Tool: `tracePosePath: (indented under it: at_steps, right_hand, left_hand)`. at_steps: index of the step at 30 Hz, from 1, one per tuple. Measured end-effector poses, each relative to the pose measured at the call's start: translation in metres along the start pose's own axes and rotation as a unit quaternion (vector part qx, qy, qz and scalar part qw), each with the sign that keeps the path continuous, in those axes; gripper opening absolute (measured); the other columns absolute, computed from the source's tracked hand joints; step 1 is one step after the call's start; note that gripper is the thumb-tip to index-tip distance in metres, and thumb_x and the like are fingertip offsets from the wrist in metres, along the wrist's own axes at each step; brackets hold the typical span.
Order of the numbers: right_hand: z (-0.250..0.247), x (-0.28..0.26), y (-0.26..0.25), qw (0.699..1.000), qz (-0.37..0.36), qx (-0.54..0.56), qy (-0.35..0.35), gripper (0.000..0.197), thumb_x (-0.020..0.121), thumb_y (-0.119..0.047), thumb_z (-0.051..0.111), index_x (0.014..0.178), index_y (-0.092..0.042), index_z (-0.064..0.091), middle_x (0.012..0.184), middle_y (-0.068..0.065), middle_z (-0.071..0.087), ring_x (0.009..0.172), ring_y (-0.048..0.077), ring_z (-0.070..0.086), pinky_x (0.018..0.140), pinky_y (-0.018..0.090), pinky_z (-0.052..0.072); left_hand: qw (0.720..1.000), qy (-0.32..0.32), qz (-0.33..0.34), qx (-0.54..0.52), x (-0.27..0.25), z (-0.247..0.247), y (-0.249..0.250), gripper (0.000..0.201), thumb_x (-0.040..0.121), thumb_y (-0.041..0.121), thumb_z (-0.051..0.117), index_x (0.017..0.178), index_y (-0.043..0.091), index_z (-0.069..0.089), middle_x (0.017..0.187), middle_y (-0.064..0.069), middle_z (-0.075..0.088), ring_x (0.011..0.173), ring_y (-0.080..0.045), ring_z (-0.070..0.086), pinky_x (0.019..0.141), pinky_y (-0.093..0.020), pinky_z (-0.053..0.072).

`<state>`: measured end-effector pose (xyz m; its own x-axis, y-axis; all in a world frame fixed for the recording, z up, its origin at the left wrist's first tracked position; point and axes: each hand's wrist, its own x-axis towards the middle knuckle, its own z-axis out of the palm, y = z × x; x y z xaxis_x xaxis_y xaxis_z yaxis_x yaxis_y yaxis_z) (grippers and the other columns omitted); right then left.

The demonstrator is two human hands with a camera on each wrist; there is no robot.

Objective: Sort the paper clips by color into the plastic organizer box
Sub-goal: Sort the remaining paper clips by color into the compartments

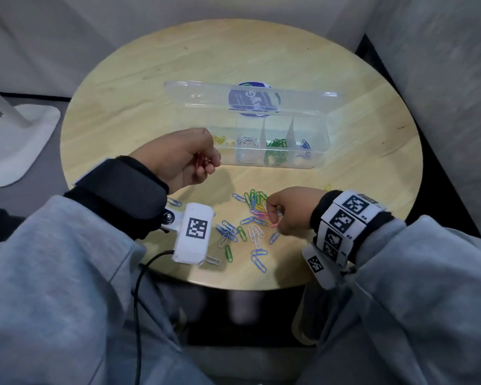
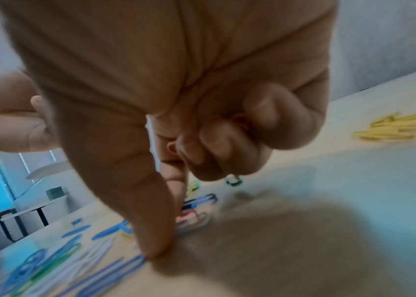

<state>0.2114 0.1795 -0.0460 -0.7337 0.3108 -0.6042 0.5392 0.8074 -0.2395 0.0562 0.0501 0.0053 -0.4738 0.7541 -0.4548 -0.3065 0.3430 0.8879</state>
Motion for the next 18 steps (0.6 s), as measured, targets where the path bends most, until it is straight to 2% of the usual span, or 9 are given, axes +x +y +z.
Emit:
tracePosePath:
  at_steps: [4,6,8,10,12,13,15,17,18]
  right_hand:
    - [0.001,0.002,0.001,1.000,0.014,-0.008,-0.008,0.019,0.074,-0.011,0.062,0.062,-0.021,0.050,0.061,-0.007,0.050,0.066,0.017,0.050,0.057,0.025,0.039]
    - [-0.004,0.000,0.004,0.999,0.031,0.016,-0.011,0.021,0.075,-0.013,0.064,0.060,-0.021,0.051,0.062,-0.007,0.052,0.067,0.016,0.051,0.056,0.023,0.040]
    - [-0.012,-0.001,0.009,0.997,0.035,0.066,-0.007,0.022,0.077,-0.016,0.066,0.062,-0.021,0.051,0.063,-0.006,0.054,0.060,0.013,0.048,0.055,0.023,0.037]
    - [-0.017,-0.001,0.014,0.981,0.036,0.193,-0.006,0.020,0.081,-0.012,0.059,0.065,-0.019,0.049,0.065,0.002,0.055,0.052,0.015,0.043,0.050,0.023,0.034]
    - [-0.019,-0.001,0.015,0.928,0.049,0.370,-0.002,0.021,0.086,-0.005,0.046,0.068,-0.014,0.043,0.064,0.008,0.050,0.049,0.018,0.038,0.042,0.020,0.031]
    - [-0.020,0.000,0.015,0.894,0.061,0.444,0.005,0.022,0.087,-0.002,0.040,0.067,-0.012,0.041,0.060,0.009,0.047,0.049,0.019,0.037,0.038,0.017,0.029]
    - [-0.021,0.001,0.012,0.843,0.083,0.531,0.020,0.022,0.084,0.000,0.033,0.065,-0.009,0.038,0.053,0.007,0.044,0.045,0.019,0.037,0.035,0.014,0.028]
    - [-0.023,0.002,0.011,0.822,0.089,0.562,0.035,0.024,0.082,0.004,0.028,0.062,-0.008,0.035,0.046,0.006,0.044,0.041,0.017,0.037,0.034,0.011,0.027]
    - [-0.024,0.002,0.012,0.817,0.093,0.567,0.044,0.025,0.081,0.006,0.026,0.062,-0.009,0.034,0.048,0.006,0.043,0.041,0.017,0.036,0.033,0.010,0.026]
  left_hand:
    - [0.999,-0.007,-0.011,-0.042,-0.001,0.002,0.000,0.014,0.060,0.007,0.046,0.051,0.017,0.043,0.050,0.000,0.053,0.040,-0.008,0.042,0.036,-0.010,0.028]
    - [0.997,-0.002,-0.018,-0.068,0.001,-0.001,0.000,0.025,0.069,0.008,0.050,0.046,0.019,0.048,0.050,0.000,0.052,0.042,-0.008,0.040,0.035,-0.011,0.027]
    - [0.997,0.018,-0.027,-0.064,0.003,-0.002,0.000,0.030,0.083,0.011,0.047,0.055,0.019,0.046,0.052,0.001,0.047,0.043,-0.007,0.035,0.034,-0.012,0.023]
    - [0.998,0.047,-0.037,-0.005,0.007,0.001,-0.003,0.027,0.089,0.015,0.048,0.064,0.020,0.041,0.055,0.002,0.041,0.041,-0.006,0.031,0.034,-0.012,0.018]
    - [0.991,0.050,-0.037,0.120,0.012,0.005,-0.009,0.025,0.090,0.018,0.052,0.067,0.021,0.042,0.058,0.002,0.037,0.042,-0.008,0.027,0.038,-0.014,0.017]
    - [0.978,0.034,-0.032,0.202,0.014,0.008,-0.013,0.023,0.089,0.019,0.055,0.070,0.021,0.045,0.059,0.002,0.038,0.045,-0.010,0.028,0.041,-0.016,0.019]
    - [0.927,-0.003,-0.005,0.374,0.014,0.015,-0.020,0.012,0.086,0.023,0.061,0.076,0.022,0.055,0.061,0.004,0.043,0.050,-0.011,0.035,0.047,-0.021,0.025]
    - [0.877,-0.030,0.029,0.479,0.011,0.025,-0.026,0.002,0.083,0.024,0.064,0.082,0.024,0.062,0.061,0.009,0.047,0.054,-0.008,0.042,0.053,-0.022,0.032]
    - [0.860,-0.042,0.040,0.506,0.010,0.031,-0.028,0.003,0.082,0.023,0.064,0.084,0.025,0.064,0.061,0.010,0.047,0.055,-0.007,0.043,0.054,-0.022,0.033]
